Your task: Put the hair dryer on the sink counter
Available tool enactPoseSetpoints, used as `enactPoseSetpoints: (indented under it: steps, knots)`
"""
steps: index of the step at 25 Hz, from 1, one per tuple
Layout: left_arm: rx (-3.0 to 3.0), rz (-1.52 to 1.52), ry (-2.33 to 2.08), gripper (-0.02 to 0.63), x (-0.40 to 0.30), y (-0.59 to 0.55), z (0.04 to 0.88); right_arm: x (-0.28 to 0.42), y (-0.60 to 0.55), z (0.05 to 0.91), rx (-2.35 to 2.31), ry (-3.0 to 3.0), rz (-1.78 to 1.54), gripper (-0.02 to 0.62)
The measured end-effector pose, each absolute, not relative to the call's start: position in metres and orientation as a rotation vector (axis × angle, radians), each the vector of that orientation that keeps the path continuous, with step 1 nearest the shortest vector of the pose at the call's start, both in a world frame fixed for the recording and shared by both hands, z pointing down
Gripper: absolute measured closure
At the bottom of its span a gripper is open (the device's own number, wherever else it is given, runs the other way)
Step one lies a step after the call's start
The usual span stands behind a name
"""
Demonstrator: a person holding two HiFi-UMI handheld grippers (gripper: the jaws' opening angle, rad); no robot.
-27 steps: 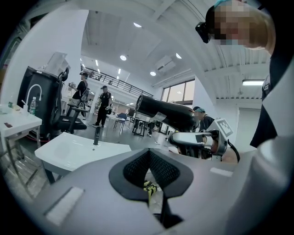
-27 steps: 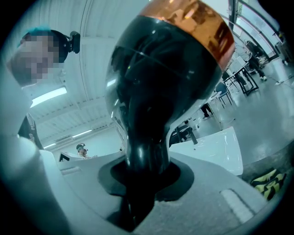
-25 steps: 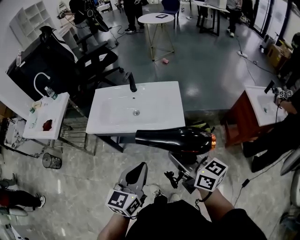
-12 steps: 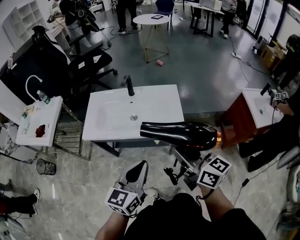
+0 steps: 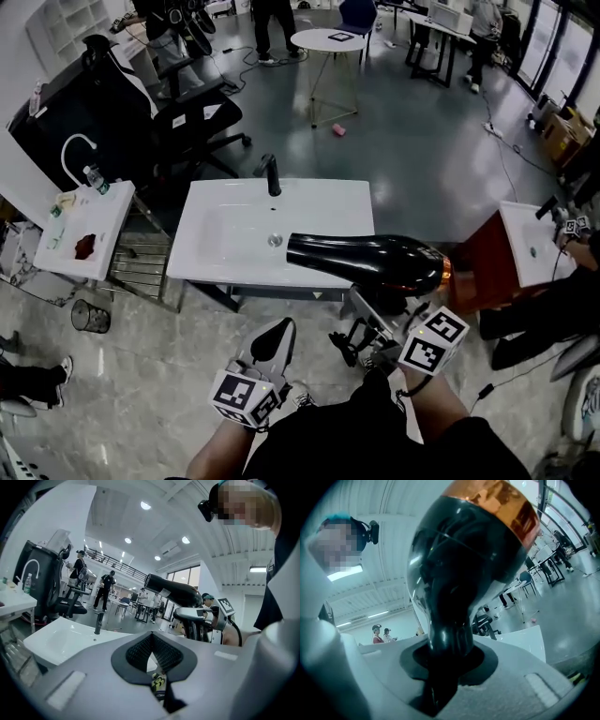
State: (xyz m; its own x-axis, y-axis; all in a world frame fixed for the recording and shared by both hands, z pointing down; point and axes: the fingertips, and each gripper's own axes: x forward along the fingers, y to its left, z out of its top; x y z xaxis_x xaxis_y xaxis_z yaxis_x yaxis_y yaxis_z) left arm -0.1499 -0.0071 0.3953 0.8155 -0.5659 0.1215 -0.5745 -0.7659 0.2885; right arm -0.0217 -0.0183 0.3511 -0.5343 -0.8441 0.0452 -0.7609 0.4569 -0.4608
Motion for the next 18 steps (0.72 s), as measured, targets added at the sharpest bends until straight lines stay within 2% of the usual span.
enactPoseSetpoints:
  steps: [18]
  knots:
    - [2.535,0.013,-1.246,0.603,-0.019,-0.047,0.396,0.088,-0.112,0.348,-0.988,2.735,-0.731,0.509]
